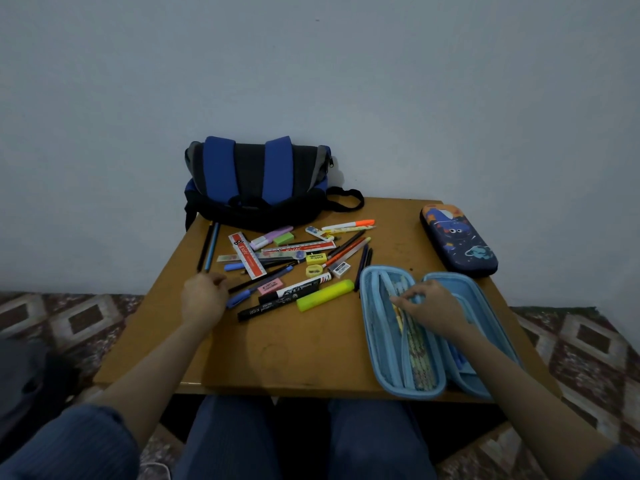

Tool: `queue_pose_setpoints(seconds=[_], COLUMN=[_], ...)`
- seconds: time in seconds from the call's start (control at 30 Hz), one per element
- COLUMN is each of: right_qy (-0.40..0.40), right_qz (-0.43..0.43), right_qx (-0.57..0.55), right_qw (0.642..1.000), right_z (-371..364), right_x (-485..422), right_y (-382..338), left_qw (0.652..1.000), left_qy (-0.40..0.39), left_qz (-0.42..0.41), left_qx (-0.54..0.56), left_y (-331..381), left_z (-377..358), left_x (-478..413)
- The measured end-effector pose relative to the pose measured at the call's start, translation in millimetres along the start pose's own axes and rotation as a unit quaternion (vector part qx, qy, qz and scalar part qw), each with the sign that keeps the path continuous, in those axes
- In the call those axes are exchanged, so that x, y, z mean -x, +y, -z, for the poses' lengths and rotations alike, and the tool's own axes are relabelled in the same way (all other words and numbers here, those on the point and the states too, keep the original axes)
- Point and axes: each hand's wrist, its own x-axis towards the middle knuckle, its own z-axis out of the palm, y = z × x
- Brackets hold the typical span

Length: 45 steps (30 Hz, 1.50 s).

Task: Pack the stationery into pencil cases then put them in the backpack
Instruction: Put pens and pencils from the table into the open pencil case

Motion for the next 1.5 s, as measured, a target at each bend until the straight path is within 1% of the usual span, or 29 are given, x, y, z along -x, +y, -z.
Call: queue_pose_setpoints(seconds=[0.1, 0.23, 0.43, 0.67, 0.8, 0.87, 0.93, 1.07, 1.17, 1.3, 1.4, 1.5], right_qy=[-0.003, -0.002, 0.002, 0.001, 0.001, -0.001, -0.003, 0.003, 0.005, 0.006, 0.001, -0.010], right_qz=[-0.008, -0.004, 0.001, 0.001, 0.003, 0.000, -0.003, 0.002, 0.003, 0.002, 0.001, -0.007], right_qx=[0.001, 0.003, 0.004, 0.011, 0.010, 0.010, 0.012, 0.013, 0.014, 0.019, 0.014, 0.028], right_qw=[1.000, 1.000, 1.000, 1.000, 1.000, 1.000, 1.000, 1.000, 1.000, 1.000, 1.000, 1.000], right_z=[0, -1, -1, -2, -1, -1, -1, -2, -1, -1, -1, -1], right_x=[1, 1, 1, 2, 2, 2, 2, 2, 2, 2, 2, 1], right_y=[-1, 0, 0, 0, 0, 0, 0, 0, -1, 1, 0, -2], left_qw=[1.000, 0.999, 0.998, 0.999, 0.997, 0.996, 0.995, 0.996, 0.998, 0.995, 0.978, 0.956], left_qy=[-0.026, -0.043, -0.044, -0.040, -0.056, -0.062, -0.063, -0.062, -0.054, 0.005, 0.056, 0.103], left_qz=[0.007, -0.002, -0.004, -0.004, -0.044, -0.055, -0.051, -0.037, -0.024, -0.028, -0.031, -0.052], left_qx=[-0.010, -0.018, -0.043, -0.035, -0.025, -0.037, -0.053, -0.051, -0.016, 0.097, 0.200, 0.269], left_y=[-4, -5, -10, -11, -9, -6, -3, -1, -1, -7, -2, 17], left_z=[-2, -5, -4, -1, 0, -1, -2, -3, -2, 5, 15, 26], left_x=[0, -1, -3, -2, -1, 0, 0, -1, -1, 0, 0, 2])
